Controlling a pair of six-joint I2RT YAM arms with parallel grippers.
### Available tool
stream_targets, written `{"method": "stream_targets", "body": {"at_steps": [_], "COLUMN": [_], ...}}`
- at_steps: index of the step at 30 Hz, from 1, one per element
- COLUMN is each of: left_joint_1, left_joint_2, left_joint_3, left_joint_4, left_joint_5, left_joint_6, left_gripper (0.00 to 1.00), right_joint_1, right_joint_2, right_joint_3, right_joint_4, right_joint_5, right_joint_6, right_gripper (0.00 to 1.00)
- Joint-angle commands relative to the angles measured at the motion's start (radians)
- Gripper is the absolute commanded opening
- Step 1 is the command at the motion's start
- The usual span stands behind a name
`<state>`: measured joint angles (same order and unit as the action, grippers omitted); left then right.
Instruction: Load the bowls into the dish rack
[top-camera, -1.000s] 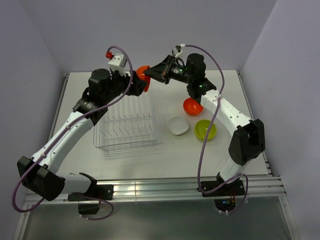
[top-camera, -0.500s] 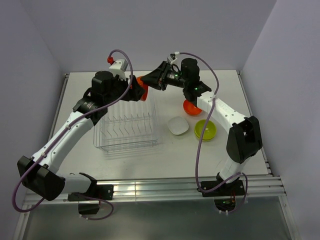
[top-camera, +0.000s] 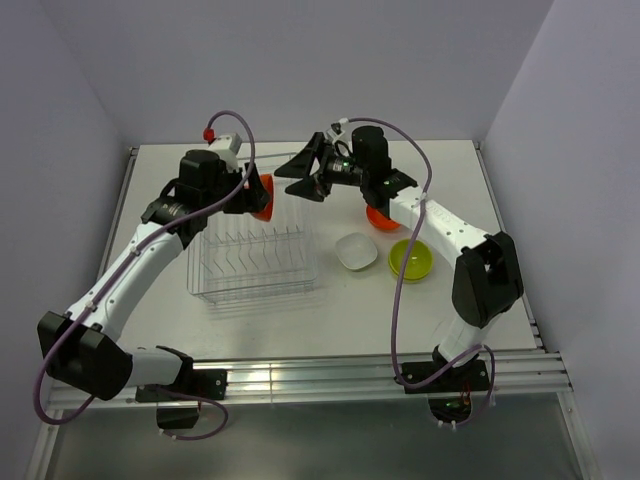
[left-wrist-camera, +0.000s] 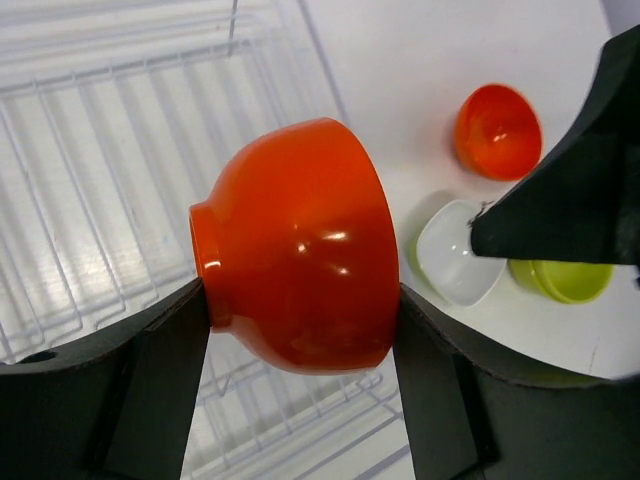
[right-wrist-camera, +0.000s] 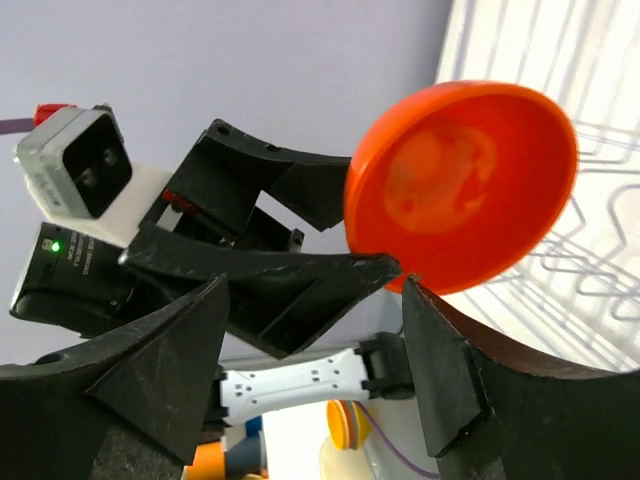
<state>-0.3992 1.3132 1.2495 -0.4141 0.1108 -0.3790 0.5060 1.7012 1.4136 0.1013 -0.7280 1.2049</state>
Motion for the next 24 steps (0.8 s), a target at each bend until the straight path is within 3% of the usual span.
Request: {"method": "stream_targets", "body": {"at_steps": [1,9,17,24], "left_joint_1": [0.011,0.020,0.020,0.020], "left_joint_2": [-0.058,-0.074,-0.150,-0.177], "left_joint_3": [-0.013,0.008,-0.019,0.062], "left_joint_4": [-0.011,-0.139,-0.252,-0.400], "left_joint_5": [-0.020,-0.106,-0.295,-0.444], "left_joint_6": [0.025,0.103,0.182,0.100], "left_gripper": [0.00,0.00,0.00,0.00], "right_joint_1": [-0.004,-0.035,-0.075,-0.106], "right_joint_2": [-0.047,-0.094,-0.150,-0.179], "right_joint_3": [0.008,0.021,0.059,0.056], "right_joint_4": [-0.058,-0.198,-0.356,-0.411], "right_joint_5": [-0.028,-0.031,0.015,0.041], "right_joint_6": [-0.093,-0.273,-0.461,-0.541], "right_gripper": [0.77,0.78,0.79,0.79]}}
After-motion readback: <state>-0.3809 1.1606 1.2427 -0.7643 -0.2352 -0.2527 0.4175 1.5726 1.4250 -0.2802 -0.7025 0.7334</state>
